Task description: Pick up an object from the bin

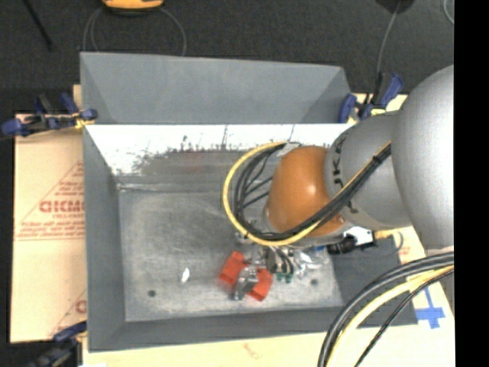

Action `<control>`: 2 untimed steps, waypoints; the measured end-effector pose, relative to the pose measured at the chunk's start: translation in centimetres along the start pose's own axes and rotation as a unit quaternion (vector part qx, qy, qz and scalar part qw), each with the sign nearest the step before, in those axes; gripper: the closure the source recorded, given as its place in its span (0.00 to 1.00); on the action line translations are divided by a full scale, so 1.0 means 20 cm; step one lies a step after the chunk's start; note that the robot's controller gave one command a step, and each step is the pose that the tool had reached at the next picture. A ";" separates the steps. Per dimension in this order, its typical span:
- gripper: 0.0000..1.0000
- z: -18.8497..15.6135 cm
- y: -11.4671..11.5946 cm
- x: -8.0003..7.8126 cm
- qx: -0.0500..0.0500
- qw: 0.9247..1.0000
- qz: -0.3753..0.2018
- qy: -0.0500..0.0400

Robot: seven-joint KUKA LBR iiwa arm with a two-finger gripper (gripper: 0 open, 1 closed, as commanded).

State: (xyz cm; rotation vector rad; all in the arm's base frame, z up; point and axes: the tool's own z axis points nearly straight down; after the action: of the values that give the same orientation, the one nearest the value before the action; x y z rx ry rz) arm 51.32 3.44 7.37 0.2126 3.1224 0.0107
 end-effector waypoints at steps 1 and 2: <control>1.00 -0.01 0.00 -0.02 0.000 1.000 0.001 -0.006; 1.00 -0.29 -0.07 -0.09 0.004 0.994 0.106 0.002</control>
Offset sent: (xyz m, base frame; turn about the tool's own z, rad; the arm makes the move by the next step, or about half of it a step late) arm 0.0000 0.0000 0.0000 0.0000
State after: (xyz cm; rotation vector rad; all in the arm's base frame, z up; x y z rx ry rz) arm 52.87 1.69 13.09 0.5428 3.0873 0.0017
